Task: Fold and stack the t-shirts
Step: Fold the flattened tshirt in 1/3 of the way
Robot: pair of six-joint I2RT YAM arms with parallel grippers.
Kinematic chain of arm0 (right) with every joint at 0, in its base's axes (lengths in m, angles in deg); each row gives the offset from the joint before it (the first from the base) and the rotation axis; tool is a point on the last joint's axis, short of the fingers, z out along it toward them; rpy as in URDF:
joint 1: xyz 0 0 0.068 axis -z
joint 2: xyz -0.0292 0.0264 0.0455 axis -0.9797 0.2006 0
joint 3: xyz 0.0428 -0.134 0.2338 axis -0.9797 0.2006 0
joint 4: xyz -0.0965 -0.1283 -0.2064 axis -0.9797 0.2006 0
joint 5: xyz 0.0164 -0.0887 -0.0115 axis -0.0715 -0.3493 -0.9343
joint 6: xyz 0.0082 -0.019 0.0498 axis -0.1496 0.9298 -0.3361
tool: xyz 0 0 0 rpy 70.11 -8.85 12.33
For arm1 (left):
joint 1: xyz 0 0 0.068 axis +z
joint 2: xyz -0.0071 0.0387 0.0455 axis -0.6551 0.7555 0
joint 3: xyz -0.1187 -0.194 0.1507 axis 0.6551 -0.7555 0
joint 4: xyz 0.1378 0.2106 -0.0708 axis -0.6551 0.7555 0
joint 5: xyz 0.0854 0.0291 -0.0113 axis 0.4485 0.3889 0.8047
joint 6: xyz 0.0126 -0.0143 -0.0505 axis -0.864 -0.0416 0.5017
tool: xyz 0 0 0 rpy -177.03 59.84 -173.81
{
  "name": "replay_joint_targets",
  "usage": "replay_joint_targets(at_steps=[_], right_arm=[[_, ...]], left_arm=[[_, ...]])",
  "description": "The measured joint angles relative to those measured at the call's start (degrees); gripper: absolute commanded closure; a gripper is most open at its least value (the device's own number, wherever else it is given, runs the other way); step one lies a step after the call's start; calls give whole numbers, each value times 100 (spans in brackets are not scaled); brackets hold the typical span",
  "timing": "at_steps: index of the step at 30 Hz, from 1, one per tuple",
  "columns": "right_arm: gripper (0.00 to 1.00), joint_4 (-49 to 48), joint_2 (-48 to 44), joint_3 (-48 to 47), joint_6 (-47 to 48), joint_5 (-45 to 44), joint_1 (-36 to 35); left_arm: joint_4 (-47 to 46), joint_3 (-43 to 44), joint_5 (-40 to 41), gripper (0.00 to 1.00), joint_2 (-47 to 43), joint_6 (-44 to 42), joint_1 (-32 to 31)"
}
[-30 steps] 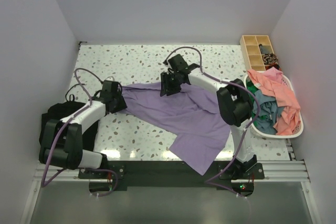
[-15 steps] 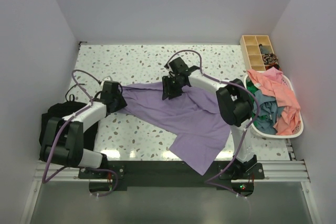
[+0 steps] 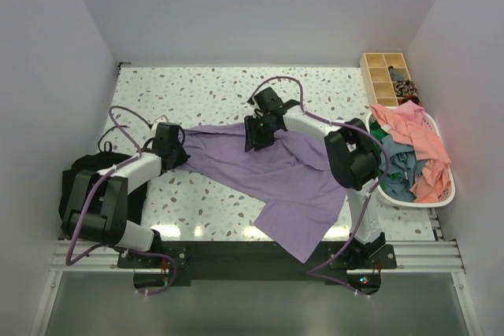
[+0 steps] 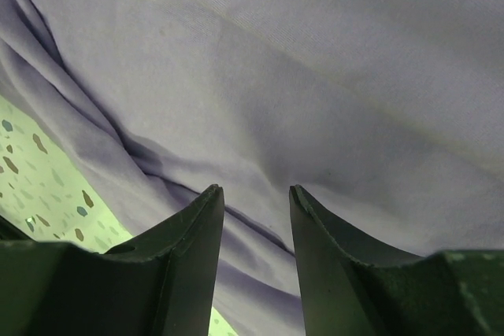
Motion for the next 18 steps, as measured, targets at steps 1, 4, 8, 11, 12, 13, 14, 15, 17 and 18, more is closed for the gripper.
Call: replay_joint_targets(at_steps=[1,4,8,11,12,13,14,15,17,18], right_arm=[[57,-2,-4,20,0,0,0],[57,-4,-55,153,11,-4,0],[58,-17,-107,372,20,-7,0],[59,-42,-188,544,22,-7,-2],[59,-48,-232,597,22,-4,0],[58,-57,-273,649,22,-9,0],[58,-66,-330,717,20,-4,0],[59,-70,-378,787,20,-4,0],[59,-83,-490,914,17,-2,0],[59,-96,-538,973,15,0,0]], left_arm=[[0,0,9,100,0,2,-2],[13,0,39,100,-28,-2,0],[151,0,37,100,-286,-44,-2],[330,0,-26,100,-758,-46,-2],[400,0,-74,100,-964,-42,-7],[459,-2,-133,100,-1174,-39,-15],[516,-11,-203,100,-1386,-35,-33],[579,-22,-254,100,-1543,-17,-52],[732,-81,-385,100,-1902,37,-138],[863,-120,-455,100,-2065,85,-181]])
